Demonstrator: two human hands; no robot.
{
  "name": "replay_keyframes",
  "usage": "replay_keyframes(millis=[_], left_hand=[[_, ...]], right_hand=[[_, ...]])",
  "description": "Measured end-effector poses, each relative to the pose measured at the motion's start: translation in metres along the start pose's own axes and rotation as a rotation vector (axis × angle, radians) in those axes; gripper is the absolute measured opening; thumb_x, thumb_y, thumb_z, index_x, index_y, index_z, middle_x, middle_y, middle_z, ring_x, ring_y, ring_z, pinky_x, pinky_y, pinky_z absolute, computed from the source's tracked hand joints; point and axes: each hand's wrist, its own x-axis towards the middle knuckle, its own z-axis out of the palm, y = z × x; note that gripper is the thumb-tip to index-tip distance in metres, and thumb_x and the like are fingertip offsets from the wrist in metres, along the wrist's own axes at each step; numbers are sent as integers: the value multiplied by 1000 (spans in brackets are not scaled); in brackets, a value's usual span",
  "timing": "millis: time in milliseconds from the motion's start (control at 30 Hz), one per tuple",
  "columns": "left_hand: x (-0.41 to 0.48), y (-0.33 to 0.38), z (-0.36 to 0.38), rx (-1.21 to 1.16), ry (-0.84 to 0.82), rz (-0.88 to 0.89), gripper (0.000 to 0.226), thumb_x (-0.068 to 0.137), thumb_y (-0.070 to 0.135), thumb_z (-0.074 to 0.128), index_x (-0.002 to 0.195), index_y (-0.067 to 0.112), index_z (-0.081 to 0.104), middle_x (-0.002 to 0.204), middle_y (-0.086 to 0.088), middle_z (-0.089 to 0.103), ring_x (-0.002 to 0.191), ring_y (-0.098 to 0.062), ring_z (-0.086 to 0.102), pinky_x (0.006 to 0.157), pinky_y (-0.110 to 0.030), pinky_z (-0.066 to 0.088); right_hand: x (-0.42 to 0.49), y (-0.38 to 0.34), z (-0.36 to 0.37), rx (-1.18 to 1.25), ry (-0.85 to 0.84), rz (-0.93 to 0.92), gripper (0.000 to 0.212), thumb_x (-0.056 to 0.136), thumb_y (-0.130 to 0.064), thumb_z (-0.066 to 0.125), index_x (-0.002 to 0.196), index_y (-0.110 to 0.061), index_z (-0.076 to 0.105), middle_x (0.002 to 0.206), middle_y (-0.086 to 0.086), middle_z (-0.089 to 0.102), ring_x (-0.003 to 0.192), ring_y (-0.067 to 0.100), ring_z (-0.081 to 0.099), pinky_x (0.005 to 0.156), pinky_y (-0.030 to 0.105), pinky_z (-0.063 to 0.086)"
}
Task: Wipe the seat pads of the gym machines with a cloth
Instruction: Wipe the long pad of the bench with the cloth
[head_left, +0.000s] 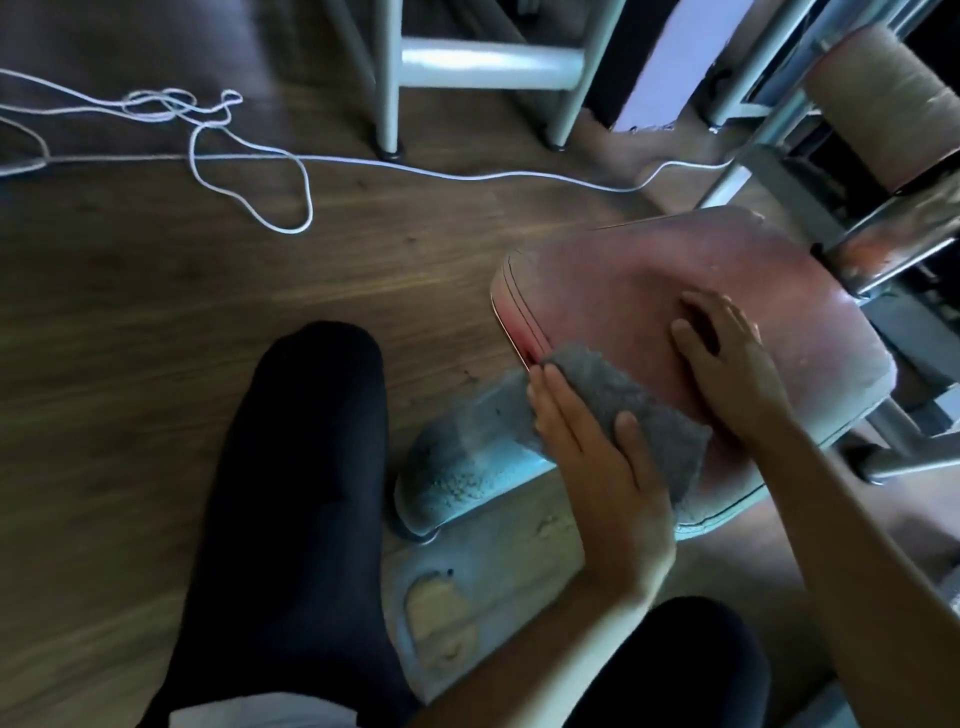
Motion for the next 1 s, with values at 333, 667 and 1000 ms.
replay_keyframes(millis=[333, 667, 1000], left_hand=[[-7, 1, -3, -77, 7, -28, 65, 102, 30, 37, 156, 17, 3, 164, 8, 0, 151, -5, 2, 124, -37, 8], [-12, 0, -5, -89, -14, -72, 69, 101, 30, 41, 157, 15, 3, 164, 8, 1, 151, -3, 2, 124, -38, 9], [-20, -1, 0, -38, -5, 9, 67, 103, 28, 39, 156, 18, 1, 165, 8, -2, 152, -9, 0, 124, -43, 10]], right_hand=[[6, 14, 7, -24, 32, -39, 44, 100, -41, 48, 140, -25, 48, 150, -4, 44, 138, 21, 38, 117, 49, 27], [5, 12, 8, -51, 40, -30, 47, 97, -48, 41, 139, -28, 45, 148, -4, 44, 137, 25, 39, 115, 47, 28], [4, 12, 9, -124, 61, -43, 45, 103, -43, 38, 144, -27, 42, 152, -4, 40, 139, 22, 36, 118, 46, 25]])
